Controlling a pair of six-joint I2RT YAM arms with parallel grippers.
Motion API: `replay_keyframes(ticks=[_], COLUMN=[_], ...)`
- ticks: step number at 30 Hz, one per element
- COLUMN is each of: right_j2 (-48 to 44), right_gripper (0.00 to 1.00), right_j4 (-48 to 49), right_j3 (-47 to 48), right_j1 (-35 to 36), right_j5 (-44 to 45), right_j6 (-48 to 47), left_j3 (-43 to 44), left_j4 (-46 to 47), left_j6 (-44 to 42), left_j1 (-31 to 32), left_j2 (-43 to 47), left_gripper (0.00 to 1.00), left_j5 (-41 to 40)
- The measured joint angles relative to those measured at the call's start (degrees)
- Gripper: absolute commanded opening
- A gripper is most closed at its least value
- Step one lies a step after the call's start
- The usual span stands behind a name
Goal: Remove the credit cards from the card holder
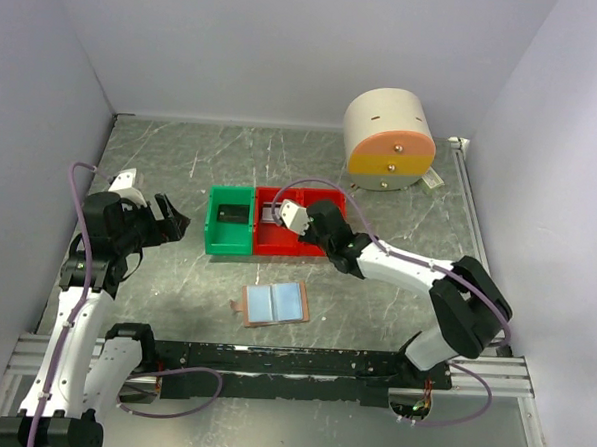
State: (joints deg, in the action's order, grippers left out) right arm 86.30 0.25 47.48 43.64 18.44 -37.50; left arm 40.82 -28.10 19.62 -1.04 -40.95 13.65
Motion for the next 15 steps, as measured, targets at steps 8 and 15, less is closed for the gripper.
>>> replay_keyframes(ticks=[8,15], right_j2=[3.9,7.9], right_gripper=[0.00,0.00], right_j4=[2.9,6.0], right_j3=[0.2,2.2], right_j1=[-3.7,-5.2], right_j5=[-4.6,-6.5], right_j6=[-6.9,-10.6], left_j3=[0.0,0.0], left_j4=[0.1,0.3], left_j6=[-0.4,-0.8], left_j1=[0.0,0.0], left_j2=[-0.1,-0.9], left_gripper=[0.93,0.92], left_j5=[-0.1,0.0])
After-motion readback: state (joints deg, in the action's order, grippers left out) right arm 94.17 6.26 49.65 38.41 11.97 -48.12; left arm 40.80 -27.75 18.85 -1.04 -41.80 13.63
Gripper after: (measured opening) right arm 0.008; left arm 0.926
